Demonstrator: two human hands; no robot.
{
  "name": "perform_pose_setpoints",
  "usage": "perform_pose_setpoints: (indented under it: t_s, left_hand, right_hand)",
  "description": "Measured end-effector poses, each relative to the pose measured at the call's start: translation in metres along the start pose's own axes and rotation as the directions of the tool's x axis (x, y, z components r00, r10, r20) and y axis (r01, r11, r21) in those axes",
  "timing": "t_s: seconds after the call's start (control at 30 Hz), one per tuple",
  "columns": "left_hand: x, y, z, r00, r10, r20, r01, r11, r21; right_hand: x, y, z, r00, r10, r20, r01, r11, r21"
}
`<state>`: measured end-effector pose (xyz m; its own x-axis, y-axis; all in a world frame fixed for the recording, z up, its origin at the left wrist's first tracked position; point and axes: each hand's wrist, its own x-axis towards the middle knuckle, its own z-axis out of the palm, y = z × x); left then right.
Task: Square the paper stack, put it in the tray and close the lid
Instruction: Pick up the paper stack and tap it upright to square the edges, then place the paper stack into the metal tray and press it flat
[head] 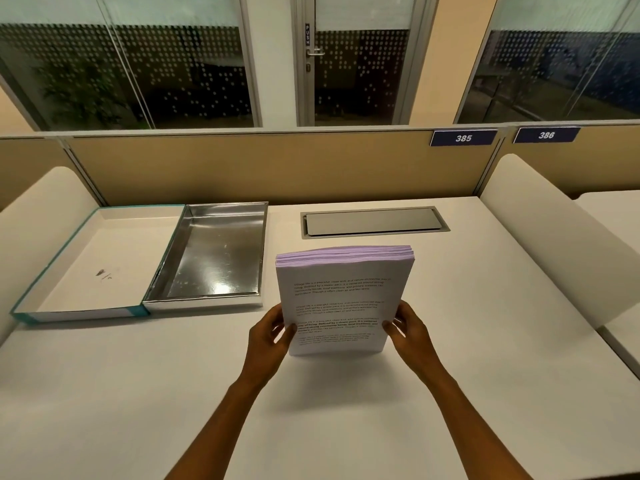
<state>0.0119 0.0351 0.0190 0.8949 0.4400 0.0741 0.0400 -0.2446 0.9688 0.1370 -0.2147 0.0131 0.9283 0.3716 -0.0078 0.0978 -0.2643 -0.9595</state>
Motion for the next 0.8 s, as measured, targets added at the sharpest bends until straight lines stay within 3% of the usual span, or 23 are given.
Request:
perform_pose_setpoints:
  t_s: [0.43, 0.67, 0.8]
  left_hand:
    - [0.018, -0.002, -0.006, 0.999, -0.002, -0.038, 0.003, 0.999, 0.035]
    - [0.042, 0.005, -0.026, 1.000, -0.002, 0.001, 0.002, 0.994, 0.111]
    - [0.060, 0.010, -0.048, 0.996, -0.086, 0.001, 0.086, 0.995, 0.059]
  right_hand:
    - [0.010, -0.005, -0.004, 0.999, 0.005, -0.047, -0.011, 0.992, -0.124]
    - [0.032, -0.019, 0.003, 1.000, -0.023, 0.017, 0.025, 0.988, -0.154]
    - [0.050, -0.037, 0.016, 0.996, 0.037, 0.087, -0.031, 0.997, -0.067]
